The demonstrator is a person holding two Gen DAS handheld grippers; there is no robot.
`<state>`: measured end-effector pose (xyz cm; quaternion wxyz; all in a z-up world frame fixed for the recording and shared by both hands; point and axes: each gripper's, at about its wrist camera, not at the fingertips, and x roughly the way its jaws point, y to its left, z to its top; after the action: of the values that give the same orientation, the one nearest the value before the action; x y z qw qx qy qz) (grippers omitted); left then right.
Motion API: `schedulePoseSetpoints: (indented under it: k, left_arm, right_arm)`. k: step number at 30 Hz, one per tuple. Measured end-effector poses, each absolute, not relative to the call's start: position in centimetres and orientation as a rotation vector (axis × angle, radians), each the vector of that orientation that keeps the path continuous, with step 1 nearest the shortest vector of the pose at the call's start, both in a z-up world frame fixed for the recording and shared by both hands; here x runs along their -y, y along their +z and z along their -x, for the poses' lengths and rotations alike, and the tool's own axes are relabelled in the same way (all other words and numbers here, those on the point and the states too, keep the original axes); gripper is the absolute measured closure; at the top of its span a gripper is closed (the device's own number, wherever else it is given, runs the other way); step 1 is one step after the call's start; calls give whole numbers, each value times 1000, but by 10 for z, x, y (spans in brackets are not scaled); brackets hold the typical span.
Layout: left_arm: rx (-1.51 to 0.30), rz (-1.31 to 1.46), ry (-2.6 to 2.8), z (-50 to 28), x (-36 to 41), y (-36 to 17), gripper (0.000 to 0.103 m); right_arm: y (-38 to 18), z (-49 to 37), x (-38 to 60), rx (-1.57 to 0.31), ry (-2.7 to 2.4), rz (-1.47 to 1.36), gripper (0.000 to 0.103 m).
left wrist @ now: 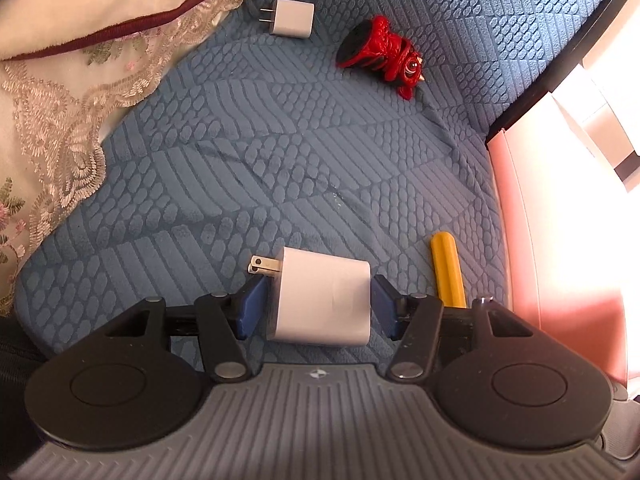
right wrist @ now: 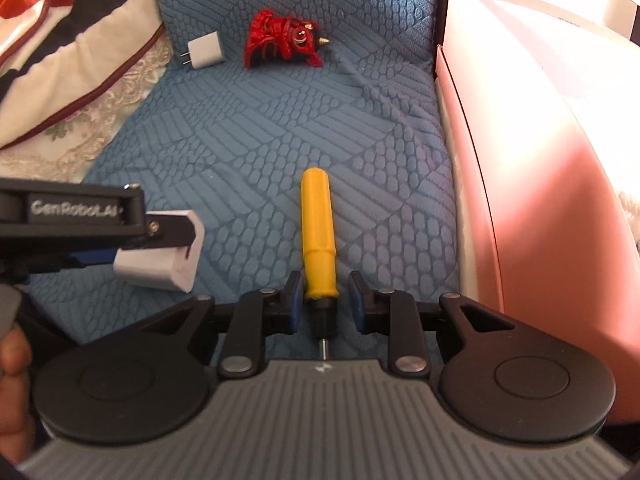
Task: Organize rigid objects
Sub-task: 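Lift and carry the screwdriver and white charger over the pink box with both tools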
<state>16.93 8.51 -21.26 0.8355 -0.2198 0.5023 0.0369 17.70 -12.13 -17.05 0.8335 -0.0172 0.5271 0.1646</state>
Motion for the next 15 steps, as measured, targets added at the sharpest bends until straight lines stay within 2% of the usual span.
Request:
schedulePoseSetpoints:
  k: [3,4,15]
  left_arm:
    - [-1064,461,74,-170,-86,-214,40]
    - [-1064,457,73,-170,-86,-214,40]
    - [-1056,347,86,-177,-69,-217,42]
  right_arm:
    - [-171,-179,118,-1115,366,64,76]
    - [-171,-179,117,-1113,373,66,81]
    - [-159,-178,128,-1085,345,33,81]
